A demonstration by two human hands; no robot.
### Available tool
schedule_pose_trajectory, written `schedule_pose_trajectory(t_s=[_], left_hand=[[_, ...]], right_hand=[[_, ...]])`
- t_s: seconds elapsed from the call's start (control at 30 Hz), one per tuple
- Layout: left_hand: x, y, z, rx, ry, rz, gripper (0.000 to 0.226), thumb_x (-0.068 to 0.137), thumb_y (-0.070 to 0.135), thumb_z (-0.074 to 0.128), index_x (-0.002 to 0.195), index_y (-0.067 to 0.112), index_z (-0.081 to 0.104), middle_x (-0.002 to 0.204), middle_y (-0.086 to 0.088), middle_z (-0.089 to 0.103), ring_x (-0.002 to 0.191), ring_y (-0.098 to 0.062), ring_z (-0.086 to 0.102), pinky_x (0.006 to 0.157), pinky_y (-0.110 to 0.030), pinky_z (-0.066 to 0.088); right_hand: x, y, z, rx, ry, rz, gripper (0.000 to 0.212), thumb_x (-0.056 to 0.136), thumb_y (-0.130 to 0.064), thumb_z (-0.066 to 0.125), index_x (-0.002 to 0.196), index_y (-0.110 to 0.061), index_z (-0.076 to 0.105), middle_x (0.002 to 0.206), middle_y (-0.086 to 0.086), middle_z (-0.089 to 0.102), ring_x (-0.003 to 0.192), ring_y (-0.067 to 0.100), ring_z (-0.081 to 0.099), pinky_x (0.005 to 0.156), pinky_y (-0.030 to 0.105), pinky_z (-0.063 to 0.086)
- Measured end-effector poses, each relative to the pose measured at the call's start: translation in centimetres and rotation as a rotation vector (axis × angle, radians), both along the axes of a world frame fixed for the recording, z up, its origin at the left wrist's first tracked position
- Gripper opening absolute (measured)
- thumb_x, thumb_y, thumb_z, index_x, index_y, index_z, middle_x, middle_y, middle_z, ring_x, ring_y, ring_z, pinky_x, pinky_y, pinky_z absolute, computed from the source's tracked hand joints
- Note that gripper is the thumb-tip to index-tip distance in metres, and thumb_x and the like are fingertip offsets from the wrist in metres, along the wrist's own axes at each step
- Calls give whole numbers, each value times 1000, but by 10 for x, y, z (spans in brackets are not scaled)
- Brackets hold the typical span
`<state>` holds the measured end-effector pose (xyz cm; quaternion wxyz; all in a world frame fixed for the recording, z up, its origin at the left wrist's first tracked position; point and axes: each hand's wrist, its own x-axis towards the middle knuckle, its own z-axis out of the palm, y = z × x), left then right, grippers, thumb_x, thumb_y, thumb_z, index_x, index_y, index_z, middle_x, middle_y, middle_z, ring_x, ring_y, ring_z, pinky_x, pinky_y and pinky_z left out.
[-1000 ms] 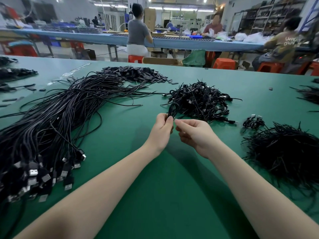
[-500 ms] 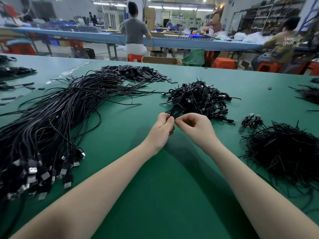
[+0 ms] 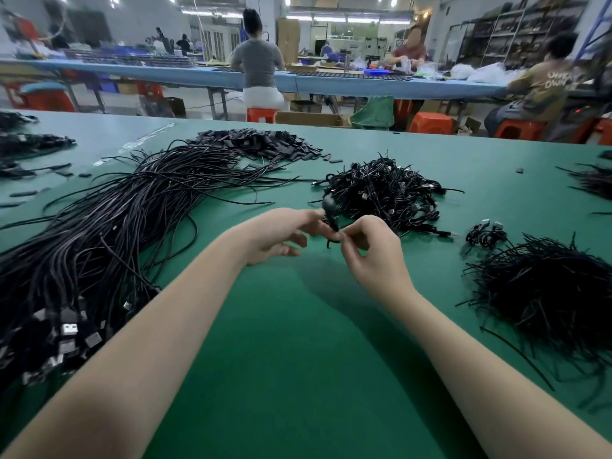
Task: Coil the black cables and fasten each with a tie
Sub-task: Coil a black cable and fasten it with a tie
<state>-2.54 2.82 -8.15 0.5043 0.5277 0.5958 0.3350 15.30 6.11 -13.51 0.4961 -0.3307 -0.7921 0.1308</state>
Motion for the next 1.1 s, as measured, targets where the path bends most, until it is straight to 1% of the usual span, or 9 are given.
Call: schedule_pose_trajectory(t_s=[0.1,0.2,0.33,0.5,0.6,0.77,0.83,1.0,1.1], left_hand=[[9,2,-13,226,-47,15,21,93,21,56,94,29,76,116,14,67,105,-2,58,82,-20,42],[16,0,-22,324,-61,-5,31,91,10,59,86,34,77,104,3,70,81,-5,56,78,-15,41],[18,0,-24,352,-65,28,35,94,9,53,94,37,75,93,0,73,82,-7,63,72,-18,49],[18,2,-28,172,-172,-44,42,94,5,38,117,29,63,94,0,75,90,-13,72,63,-17,50],[14,0,-33,212,-129,-101,34,95,7,52,123,24,61,100,1,75,95,-10,70,63,-14,50],[19,4,-41,388,-13,34,3,85,20,72,85,24,71,73,12,70,66,-1,61,61,-12,45],[22,5,-42,396,42,56,18,89,34,66,86,17,69,79,5,66,72,-5,58,66,-18,48],[36,6,-37,216,-298,138,28,91,30,62,117,25,52,81,0,73,63,-13,64,52,-21,47],[34,7,-36,205,-359,172,22,91,29,61,111,29,51,73,-2,72,50,-12,59,44,-18,42]], right_hand=[[3,4,-1,-209,122,7,14,89,-12,63,77,-18,59,74,0,62,67,15,58,60,28,44],[5,5,-2,-368,214,58,17,91,-12,62,79,-24,62,79,-1,69,76,19,66,69,37,55],[4,4,-3,-408,225,54,21,91,-8,62,80,-26,64,79,-4,70,79,16,68,71,30,55],[6,0,-4,-85,37,-58,8,87,-4,63,84,-11,67,79,-7,60,75,4,54,69,21,45],[7,-3,-4,-22,11,-69,5,87,-3,64,86,-7,68,82,-5,60,78,5,53,70,26,47],[5,-3,-3,30,22,-81,6,87,-4,64,85,-7,69,82,-1,63,77,10,56,68,33,49],[5,-3,-3,56,31,-94,6,87,-4,64,84,-6,69,80,1,63,75,15,57,66,38,50],[8,-1,-2,179,0,-164,7,86,-3,64,83,-4,70,77,6,65,69,28,61,60,43,50],[8,-3,-2,299,-80,-209,7,84,-5,65,80,-5,71,76,6,66,65,31,61,58,40,47]])
